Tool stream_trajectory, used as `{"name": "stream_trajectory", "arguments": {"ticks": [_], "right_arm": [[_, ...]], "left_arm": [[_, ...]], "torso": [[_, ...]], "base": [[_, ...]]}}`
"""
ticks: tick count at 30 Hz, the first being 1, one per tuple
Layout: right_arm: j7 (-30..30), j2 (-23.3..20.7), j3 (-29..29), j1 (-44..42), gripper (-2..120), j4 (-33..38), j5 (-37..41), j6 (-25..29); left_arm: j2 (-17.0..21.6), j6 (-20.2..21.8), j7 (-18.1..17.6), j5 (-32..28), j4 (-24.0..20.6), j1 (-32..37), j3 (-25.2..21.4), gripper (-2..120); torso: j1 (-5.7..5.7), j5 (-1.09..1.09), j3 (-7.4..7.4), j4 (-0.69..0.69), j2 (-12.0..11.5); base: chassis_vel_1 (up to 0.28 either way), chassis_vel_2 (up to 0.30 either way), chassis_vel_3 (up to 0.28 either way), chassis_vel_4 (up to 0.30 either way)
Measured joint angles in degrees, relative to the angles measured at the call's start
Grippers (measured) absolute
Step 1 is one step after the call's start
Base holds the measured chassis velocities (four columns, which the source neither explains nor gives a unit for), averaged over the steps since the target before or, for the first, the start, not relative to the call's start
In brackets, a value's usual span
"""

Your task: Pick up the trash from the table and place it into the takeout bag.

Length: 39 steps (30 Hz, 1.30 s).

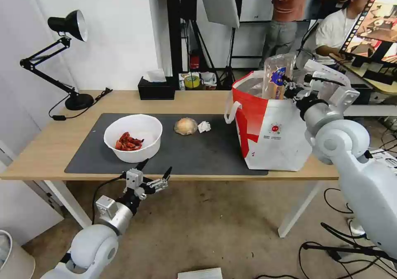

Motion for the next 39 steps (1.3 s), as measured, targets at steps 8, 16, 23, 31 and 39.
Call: {"name": "stream_trajectory", "arguments": {"ticks": [8,16,23,31,39], "right_arm": [[0.38,-0.06,0.61,-0.5,38,0.31,0.57,-0.48],[0.1,-0.87,0.67,-0.42,70,1.45,1.4,-0.57],[-1.61,-1.99,0.72,0.04,95,2.73,2.59,-0.58],[-6.9,-4.47,0.67,-0.09,100,7.23,4.44,-0.36],[-13.95,-6.99,-0.41,-3.5,100,12.4,3.48,-0.32]], "left_arm": [[0.09,0.05,-0.05,0.04,-0.23,-0.04,-0.09,100],[0.31,0.09,-0.08,0.01,-0.87,0.34,-0.85,100],[0.31,0.1,-0.08,-0.04,-1.14,0.48,-1.35,100],[0.25,0.02,-0.08,-0.21,-1.44,1.01,-2.24,100],[0.17,-0.34,-0.08,-0.45,-1.33,1.03,-3.02,100]], "torso": [[0.0,0.0,0.0,0.0,0.0],[0.0,0.0,0.0,0.0,0.0],[0.0,0.0,0.01,0.0,0.0],[0.0,0.0,0.01,0.0,0.0],[0.0,0.0,0.0,0.0,0.0]], "base": [[0.0,0.0,0.0,0.0],[0.0,0.0,0.0,0.0],[0.0,0.0,0.0,0.0],[0.0,0.0,0.0,0.0],[0.0,0.0,0.0,0.0]]}}
